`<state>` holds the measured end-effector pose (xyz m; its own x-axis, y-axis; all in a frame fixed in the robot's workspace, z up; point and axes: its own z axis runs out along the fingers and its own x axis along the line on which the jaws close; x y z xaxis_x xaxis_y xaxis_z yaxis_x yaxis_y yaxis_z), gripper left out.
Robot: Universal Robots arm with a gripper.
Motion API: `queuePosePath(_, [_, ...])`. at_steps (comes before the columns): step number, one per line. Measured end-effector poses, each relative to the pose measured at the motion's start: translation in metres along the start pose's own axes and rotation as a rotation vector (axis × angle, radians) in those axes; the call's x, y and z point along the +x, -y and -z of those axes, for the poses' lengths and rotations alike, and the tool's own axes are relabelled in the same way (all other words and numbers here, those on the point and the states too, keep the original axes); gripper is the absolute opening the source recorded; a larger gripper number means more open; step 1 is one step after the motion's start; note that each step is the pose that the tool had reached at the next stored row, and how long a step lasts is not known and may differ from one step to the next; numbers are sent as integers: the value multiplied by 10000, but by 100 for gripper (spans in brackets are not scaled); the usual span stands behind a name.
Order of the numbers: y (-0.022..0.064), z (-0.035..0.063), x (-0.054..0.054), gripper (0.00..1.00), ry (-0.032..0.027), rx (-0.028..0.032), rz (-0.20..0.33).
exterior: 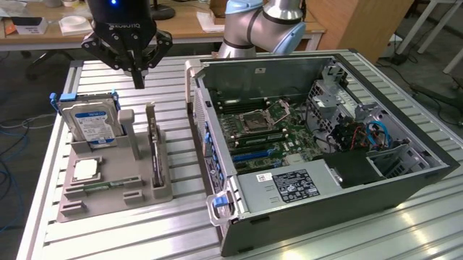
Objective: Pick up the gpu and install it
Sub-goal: 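Pick up the gpu and move the gpu toward the slot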
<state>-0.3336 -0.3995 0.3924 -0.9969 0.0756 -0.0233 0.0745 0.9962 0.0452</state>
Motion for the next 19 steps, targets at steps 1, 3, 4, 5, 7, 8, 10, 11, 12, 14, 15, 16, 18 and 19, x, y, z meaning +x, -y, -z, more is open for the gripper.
queuePosePath(1, [0, 0, 0, 10, 0, 0, -1])
queuePosePath(3, [4, 0, 0, 11, 0, 1, -1])
queuePosePath(4, [6, 1, 0, 11, -1, 1, 0])
queuePosePath(5, [6, 1, -1, 17, 0, 1, 0])
queuePosePath(7, [8, 1, 0, 23, 0, 0, 0])
queuePosePath(8, [10, 1, -1, 29, -1, 0, 0])
queuePosePath(10, [14, 1, -1, 35, 0, 0, 0])
queuePosePath(11, [15, 1, -1, 41, 0, 0, 0])
queuePosePath(12, [15, 1, -1, 41, 0, 1, 0])
queuePosePath(14, [15, 1, -1, 47, 0, 1, 0])
queuePosePath(15, [22, 2, 1, 47, -2, -1, 11])
queuePosePath(16, [28, 2, 8, 47, -3, -3, 46])
queuePosePath(18, [39, 3, 25, 47, -7, -6, 142])
queuePosePath(19, [47, 3, 34, 47, -9, -8, 192])
